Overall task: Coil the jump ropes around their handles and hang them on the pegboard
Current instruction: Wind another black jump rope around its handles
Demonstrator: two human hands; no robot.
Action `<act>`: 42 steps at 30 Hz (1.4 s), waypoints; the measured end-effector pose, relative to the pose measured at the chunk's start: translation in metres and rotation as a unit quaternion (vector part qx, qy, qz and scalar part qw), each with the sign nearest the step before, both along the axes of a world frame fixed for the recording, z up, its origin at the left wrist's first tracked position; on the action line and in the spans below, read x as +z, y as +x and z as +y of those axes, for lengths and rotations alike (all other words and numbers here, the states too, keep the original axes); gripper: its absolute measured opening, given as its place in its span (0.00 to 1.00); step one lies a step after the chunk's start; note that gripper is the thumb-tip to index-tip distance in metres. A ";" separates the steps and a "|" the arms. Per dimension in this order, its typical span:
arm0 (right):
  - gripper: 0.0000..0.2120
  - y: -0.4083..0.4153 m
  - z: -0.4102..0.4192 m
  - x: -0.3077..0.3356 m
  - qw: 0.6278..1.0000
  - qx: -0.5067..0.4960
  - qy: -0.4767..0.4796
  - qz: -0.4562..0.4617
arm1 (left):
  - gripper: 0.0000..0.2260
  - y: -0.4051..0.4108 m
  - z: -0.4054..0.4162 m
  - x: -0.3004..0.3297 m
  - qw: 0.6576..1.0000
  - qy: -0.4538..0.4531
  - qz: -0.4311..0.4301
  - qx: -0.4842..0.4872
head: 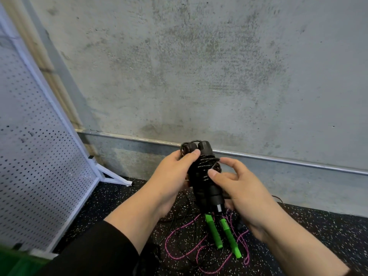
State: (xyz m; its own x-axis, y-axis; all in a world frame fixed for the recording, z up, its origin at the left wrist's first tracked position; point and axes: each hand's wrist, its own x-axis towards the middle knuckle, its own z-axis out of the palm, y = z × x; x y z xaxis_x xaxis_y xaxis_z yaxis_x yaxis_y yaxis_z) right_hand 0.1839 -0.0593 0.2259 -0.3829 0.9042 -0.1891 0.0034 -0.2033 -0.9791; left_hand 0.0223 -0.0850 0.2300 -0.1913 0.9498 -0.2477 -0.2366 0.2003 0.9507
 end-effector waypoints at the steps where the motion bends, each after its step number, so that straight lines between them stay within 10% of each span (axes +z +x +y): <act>1: 0.19 -0.004 0.000 -0.003 1.000 0.013 -0.014 0.002 | 0.10 -0.006 -0.001 -0.001 1.000 -0.004 -0.007 0.002; 17: 0.13 -0.115 -0.029 -0.080 0.973 0.072 -0.221 0.000 | 0.08 -0.112 -0.043 -0.066 0.986 -0.153 0.046 0.050; 42: 0.11 -0.184 -0.036 -0.125 0.968 0.147 -0.182 -0.094 | 0.14 -0.194 -0.042 -0.131 0.959 -0.252 0.131 0.009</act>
